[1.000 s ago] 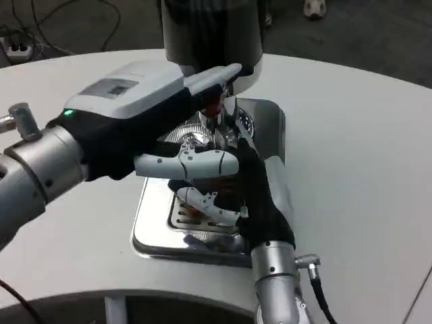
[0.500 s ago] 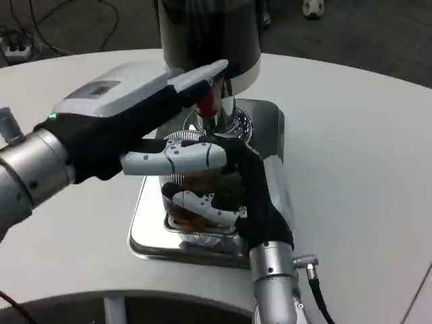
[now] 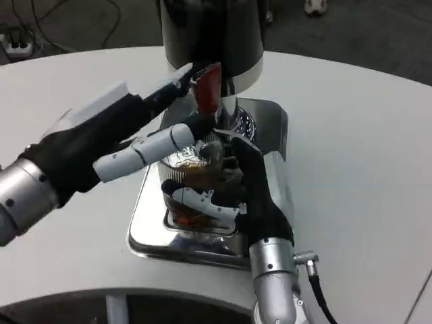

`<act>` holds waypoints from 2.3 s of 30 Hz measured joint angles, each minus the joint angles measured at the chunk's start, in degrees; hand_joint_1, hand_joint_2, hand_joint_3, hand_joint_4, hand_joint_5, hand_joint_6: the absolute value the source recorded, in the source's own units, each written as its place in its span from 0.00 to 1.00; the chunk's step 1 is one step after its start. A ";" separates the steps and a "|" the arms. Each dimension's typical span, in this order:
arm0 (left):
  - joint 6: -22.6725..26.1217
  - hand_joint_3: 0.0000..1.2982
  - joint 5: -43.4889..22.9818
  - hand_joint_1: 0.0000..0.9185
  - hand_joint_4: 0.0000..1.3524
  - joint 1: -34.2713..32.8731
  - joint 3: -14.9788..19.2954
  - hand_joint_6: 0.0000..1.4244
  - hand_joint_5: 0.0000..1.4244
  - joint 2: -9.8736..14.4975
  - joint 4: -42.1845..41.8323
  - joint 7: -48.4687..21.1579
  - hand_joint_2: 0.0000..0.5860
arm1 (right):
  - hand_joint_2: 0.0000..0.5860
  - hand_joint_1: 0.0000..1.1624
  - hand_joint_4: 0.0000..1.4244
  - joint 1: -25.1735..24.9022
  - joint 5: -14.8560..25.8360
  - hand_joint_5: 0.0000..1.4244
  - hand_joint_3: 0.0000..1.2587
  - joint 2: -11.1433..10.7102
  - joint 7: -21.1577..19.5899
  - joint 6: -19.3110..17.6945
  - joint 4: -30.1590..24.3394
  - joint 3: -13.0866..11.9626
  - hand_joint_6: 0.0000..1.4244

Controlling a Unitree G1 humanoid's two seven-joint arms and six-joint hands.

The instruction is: Grasp the cup under the faucet to collect the drink, then remove the cup.

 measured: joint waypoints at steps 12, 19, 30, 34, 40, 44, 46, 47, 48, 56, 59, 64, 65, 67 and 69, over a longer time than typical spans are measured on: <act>1.23 0.00 -4.59 0.00 0.00 0.72 1.91 0.00 0.00 -2.05 -0.62 0.01 0.33 | 0.17 0.80 0.60 0.06 -0.51 0.75 0.66 -0.01 0.03 1.38 -4.00 0.33 0.72; 1.67 0.00 -6.12 0.00 0.00 2.74 3.00 0.00 0.00 -2.23 -4.62 0.34 0.32 | 0.16 0.80 0.60 0.60 -0.55 0.75 0.66 -0.03 0.29 1.96 -5.33 0.54 0.72; 3.92 0.00 -8.66 0.00 0.00 6.23 7.76 0.00 0.00 -2.18 -11.51 1.21 0.31 | 0.16 0.80 0.60 3.18 -0.56 0.75 0.66 0.02 1.40 2.49 -7.72 1.19 0.72; 4.69 0.00 -9.23 0.00 0.00 6.42 9.13 0.00 0.00 -1.86 -13.29 1.21 0.31 | 0.16 0.80 0.60 4.75 -0.76 0.75 0.66 0.14 2.02 2.63 -9.42 1.40 0.73; 5.15 0.00 -9.79 0.00 0.00 7.00 10.13 0.00 0.00 -0.89 -14.16 1.19 0.30 | 0.16 0.80 0.60 8.67 -1.63 0.75 0.66 0.57 3.81 3.65 -15.31 1.88 0.74; 4.09 0.00 -8.31 0.00 0.00 8.51 10.72 0.00 0.00 0.27 -14.23 1.19 0.30 | 0.16 0.80 0.60 11.28 -2.04 0.75 0.66 0.90 5.01 4.20 -18.65 1.98 0.74; 2.71 0.00 -6.89 0.00 0.00 9.26 10.96 0.00 0.00 0.54 -14.22 1.19 0.30 | 0.15 0.80 0.61 12.18 -2.30 0.75 0.67 0.90 6.00 4.55 -20.00 2.00 0.74; 1.44 0.00 -6.21 0.00 0.00 9.99 11.23 0.00 0.00 0.78 -14.19 1.19 0.30 | 0.15 0.80 0.61 12.60 -2.57 0.75 0.67 0.77 6.71 4.72 -21.08 2.00 0.74; 0.59 0.00 -6.03 0.00 0.00 10.55 11.33 0.00 0.00 0.94 -14.14 1.19 0.30 | 0.15 0.80 0.61 12.95 -2.72 0.75 0.67 0.61 7.19 4.80 -22.08 2.01 0.74; -5.82 0.00 -4.39 0.00 0.00 14.45 14.17 0.00 0.00 1.25 -12.94 1.10 0.30 | 0.15 0.80 0.61 17.05 -2.91 0.75 0.67 -1.17 10.88 5.87 -28.34 1.98 0.74; -7.74 0.00 -4.36 0.00 0.00 16.32 15.95 0.00 0.01 1.28 -12.94 0.84 0.31 | 0.16 0.80 0.61 19.18 -2.91 0.75 0.67 -1.81 12.24 6.07 -31.32 1.95 0.74; -12.64 0.03 -4.33 0.00 0.00 19.27 18.75 0.00 0.04 1.30 -13.00 0.46 0.31 | 0.16 0.80 0.61 21.87 -2.91 0.75 0.67 -2.40 14.65 6.83 -35.02 1.65 0.74; -14.58 0.03 -4.27 0.00 0.00 20.32 19.69 0.00 0.04 1.40 -13.09 -0.03 0.31 | 0.16 0.80 0.61 23.05 -2.92 0.75 0.67 -2.57 15.60 7.28 -36.93 1.60 0.74; -17.27 0.03 -4.24 0.00 0.00 22.02 21.03 0.00 0.04 1.74 -13.32 -0.66 0.31 | 0.16 0.80 0.61 24.73 -2.92 0.75 0.67 -2.75 16.61 7.38 -39.47 1.57 0.74; -21.28 0.03 -4.22 0.00 0.00 24.36 22.63 0.00 0.04 2.16 -13.53 -1.45 0.31 | 0.16 0.80 0.61 26.60 -2.86 0.75 0.67 -3.04 18.59 8.03 -43.19 1.27 0.74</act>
